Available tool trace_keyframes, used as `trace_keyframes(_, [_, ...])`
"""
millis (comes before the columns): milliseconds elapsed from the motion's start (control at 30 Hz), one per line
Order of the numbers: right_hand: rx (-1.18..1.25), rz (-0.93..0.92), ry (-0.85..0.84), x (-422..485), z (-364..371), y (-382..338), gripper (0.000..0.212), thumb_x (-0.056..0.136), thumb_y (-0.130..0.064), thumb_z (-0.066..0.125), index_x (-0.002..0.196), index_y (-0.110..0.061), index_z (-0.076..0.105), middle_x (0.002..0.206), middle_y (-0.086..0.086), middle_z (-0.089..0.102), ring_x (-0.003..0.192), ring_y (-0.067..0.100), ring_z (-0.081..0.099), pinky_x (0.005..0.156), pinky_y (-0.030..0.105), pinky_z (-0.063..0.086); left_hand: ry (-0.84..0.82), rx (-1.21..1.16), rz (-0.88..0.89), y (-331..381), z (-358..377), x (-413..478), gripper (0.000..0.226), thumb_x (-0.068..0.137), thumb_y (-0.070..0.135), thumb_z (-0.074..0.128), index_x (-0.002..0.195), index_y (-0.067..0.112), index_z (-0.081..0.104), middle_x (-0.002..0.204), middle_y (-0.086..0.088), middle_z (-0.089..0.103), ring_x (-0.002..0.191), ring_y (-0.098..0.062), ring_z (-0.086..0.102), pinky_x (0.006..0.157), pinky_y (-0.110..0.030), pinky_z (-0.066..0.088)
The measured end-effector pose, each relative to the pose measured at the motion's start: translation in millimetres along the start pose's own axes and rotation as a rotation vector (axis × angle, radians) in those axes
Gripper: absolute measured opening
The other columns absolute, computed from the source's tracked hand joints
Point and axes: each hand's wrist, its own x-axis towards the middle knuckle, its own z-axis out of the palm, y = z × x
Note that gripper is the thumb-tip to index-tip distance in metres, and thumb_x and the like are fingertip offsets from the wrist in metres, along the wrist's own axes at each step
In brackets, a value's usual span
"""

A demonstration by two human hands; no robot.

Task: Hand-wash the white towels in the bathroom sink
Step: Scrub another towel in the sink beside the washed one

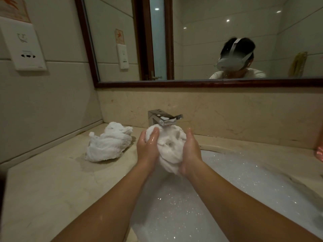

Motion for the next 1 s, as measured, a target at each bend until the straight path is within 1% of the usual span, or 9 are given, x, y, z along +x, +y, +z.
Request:
trace_keyframes(100, [0.042, -0.004, -0.025, 28.6, -1.5, 14.5, 0.101, 0.046, -0.098, 0.067, 0.126, -0.036, 0.070, 0.117, 0.004, 0.078, 0.100, 0.038, 0.077, 0.093, 0.062, 0.059, -0.057, -0.044, -0.047, 2.5, -0.9, -2.8, 0.017, 0.102, 0.033, 0.062, 0.109, 0.022, 0.074, 0.100, -0.003, 0.080, 0.095, -0.024, 0.077, 0.086, -0.041, 0.062])
trace_keyframes(167, [0.042, -0.014, -0.035, 2.0, -1.0, 5.6, 0.088, 0.062, -0.090, 0.067, 0.128, -0.033, 0.068, 0.117, 0.005, 0.077, 0.100, 0.037, 0.077, 0.092, 0.061, 0.060, -0.104, -0.022, -0.042, 1.7, -0.6, -3.5, 0.020, 0.102, 0.034, 0.062, 0.112, 0.021, 0.074, 0.100, -0.002, 0.080, 0.094, -0.022, 0.077, 0.084, -0.039, 0.062])
trace_keyframes(233, [-0.009, -0.097, 0.018, -18.6, -3.2, -1.9, 0.056, 0.089, -0.073, 0.062, 0.126, -0.031, 0.063, 0.114, 0.002, 0.074, 0.101, 0.033, 0.074, 0.094, 0.056, 0.060, -0.139, 0.037, -0.030, -1.3, 0.2, -4.9, 0.022, 0.102, 0.039, 0.062, 0.115, 0.024, 0.072, 0.103, 0.000, 0.080, 0.095, -0.020, 0.077, 0.086, -0.040, 0.062])
trace_keyframes(300, [-0.029, -0.179, 0.059, -17.7, -7.8, -3.9, 0.036, 0.101, -0.058, 0.060, 0.123, -0.030, 0.060, 0.111, 0.001, 0.071, 0.101, 0.029, 0.071, 0.094, 0.052, 0.061, -0.186, 0.072, -0.034, -4.6, 1.6, -4.7, 0.024, 0.101, 0.043, 0.064, 0.120, 0.030, 0.068, 0.110, 0.002, 0.078, 0.100, -0.017, 0.076, 0.093, -0.042, 0.061])
trace_keyframes(500, [-0.165, -0.448, 0.073, -20.5, -7.6, -10.8, 0.039, 0.096, -0.053, 0.071, 0.123, -0.026, 0.061, 0.114, 0.000, 0.073, 0.100, 0.021, 0.073, 0.092, 0.044, 0.062, -0.261, -0.005, -0.193, -9.4, 2.6, -2.0, 0.067, 0.074, 0.068, 0.073, 0.130, 0.030, 0.066, 0.114, -0.002, 0.079, 0.104, -0.023, 0.077, 0.099, -0.049, 0.059])
trace_keyframes(633, [-0.293, -0.473, 0.071, -17.1, -5.7, -4.7, 0.030, 0.100, -0.053, 0.064, 0.115, -0.028, 0.061, 0.122, 0.006, 0.067, 0.100, 0.021, 0.070, 0.086, 0.039, 0.060, -0.181, 0.079, -0.153, -12.9, -0.1, 0.7, 0.050, 0.085, 0.070, 0.069, 0.126, 0.042, 0.067, 0.115, 0.008, 0.077, 0.102, -0.013, 0.075, 0.093, -0.040, 0.062])
trace_keyframes(700, [-0.355, -0.453, 0.089, -15.9, -4.6, -3.9, 0.029, 0.104, -0.051, 0.057, 0.118, -0.025, 0.058, 0.115, 0.007, 0.068, 0.094, 0.021, 0.068, 0.081, 0.037, 0.057, -0.141, 0.142, -0.097, -13.7, -1.5, 3.7, 0.059, 0.081, 0.076, 0.065, 0.128, 0.042, 0.065, 0.118, 0.010, 0.075, 0.105, -0.012, 0.073, 0.093, -0.040, 0.061])
trace_keyframes(867, [-0.376, -0.451, 0.057, -21.7, -5.6, -9.4, 0.026, 0.108, -0.046, 0.050, 0.118, -0.023, 0.055, 0.100, -0.001, 0.069, 0.091, 0.020, 0.067, 0.085, 0.040, 0.056, -0.122, 0.136, -0.069, -10.0, 0.4, 2.8, 0.039, 0.100, 0.060, 0.057, 0.132, 0.038, 0.063, 0.115, 0.017, 0.069, 0.102, -0.003, 0.066, 0.080, -0.027, 0.054])
trace_keyframes(1000, [-0.482, -0.540, 0.034, -26.6, -0.3, -4.0, 0.040, 0.107, -0.053, 0.050, 0.138, -0.030, 0.056, 0.128, -0.002, 0.063, 0.109, 0.019, 0.065, 0.100, 0.044, 0.056, -0.119, 0.137, -0.155, -10.3, 1.7, 3.4, 0.033, 0.102, 0.058, 0.055, 0.124, 0.037, 0.068, 0.114, 0.005, 0.075, 0.105, -0.017, 0.072, 0.094, -0.041, 0.060])
